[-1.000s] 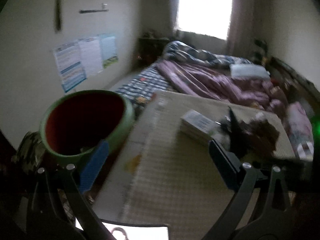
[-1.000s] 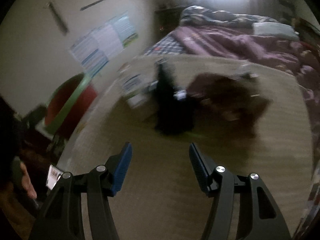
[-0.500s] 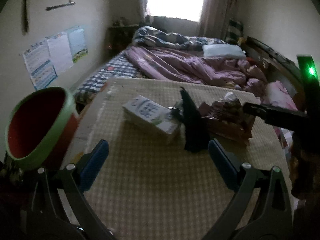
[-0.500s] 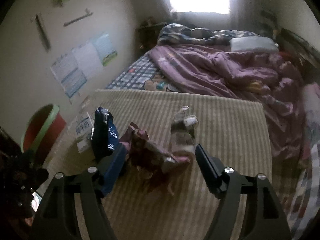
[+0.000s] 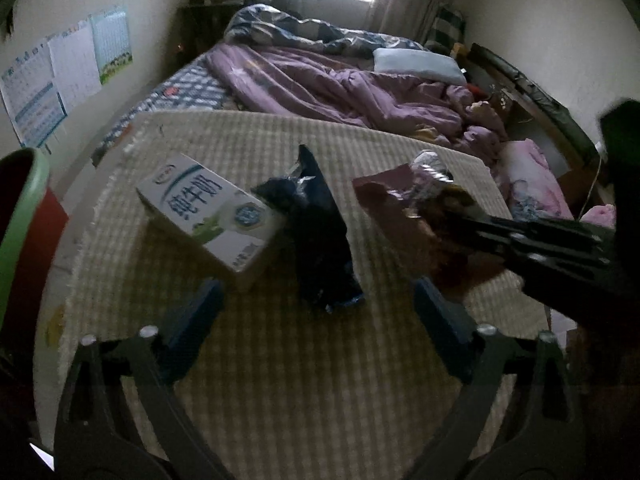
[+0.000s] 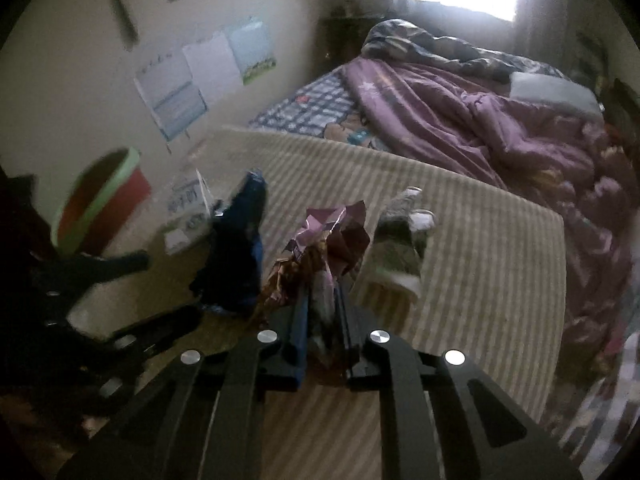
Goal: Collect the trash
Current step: 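Grasp the black Oreo bag with the left gripper while the right grasps the pink wrapper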
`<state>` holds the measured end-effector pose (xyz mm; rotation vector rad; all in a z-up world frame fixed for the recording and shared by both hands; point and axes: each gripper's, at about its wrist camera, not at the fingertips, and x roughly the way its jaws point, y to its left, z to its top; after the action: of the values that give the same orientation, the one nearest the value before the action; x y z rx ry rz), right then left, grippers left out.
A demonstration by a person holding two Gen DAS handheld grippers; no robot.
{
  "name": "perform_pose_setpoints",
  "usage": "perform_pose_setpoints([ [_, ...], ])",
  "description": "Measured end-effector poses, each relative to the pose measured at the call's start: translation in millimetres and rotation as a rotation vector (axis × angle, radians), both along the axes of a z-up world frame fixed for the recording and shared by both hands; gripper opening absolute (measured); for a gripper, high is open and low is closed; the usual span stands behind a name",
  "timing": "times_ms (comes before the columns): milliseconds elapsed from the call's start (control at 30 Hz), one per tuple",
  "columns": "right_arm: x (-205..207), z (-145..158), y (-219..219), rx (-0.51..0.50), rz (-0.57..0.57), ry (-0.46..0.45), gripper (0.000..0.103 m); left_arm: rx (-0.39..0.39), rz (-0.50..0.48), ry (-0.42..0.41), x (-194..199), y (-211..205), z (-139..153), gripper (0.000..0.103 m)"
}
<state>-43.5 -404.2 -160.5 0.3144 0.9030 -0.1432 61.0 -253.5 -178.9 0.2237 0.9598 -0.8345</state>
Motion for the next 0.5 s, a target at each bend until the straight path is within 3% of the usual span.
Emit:
perform_pose_setpoints([
  [333,-64.4,11.1,-18.3,0.120,-0.188,-0.082,0.013,0.020,0.007,0.056,10.3,-26.2,-17.2,0.067],
  [400,-73.1,8.0,-20.6,0.138,-0.217,-0.077,0.013,0.036,-0.001,0.067,10.6,-32.4,-23.1,0.045],
  [500,-81.3,5.6,-21.9,0.155,-0.242,-0.069,0.013,0.025,0.004,0.097,8.7,-29.4,-26.1,0.024],
])
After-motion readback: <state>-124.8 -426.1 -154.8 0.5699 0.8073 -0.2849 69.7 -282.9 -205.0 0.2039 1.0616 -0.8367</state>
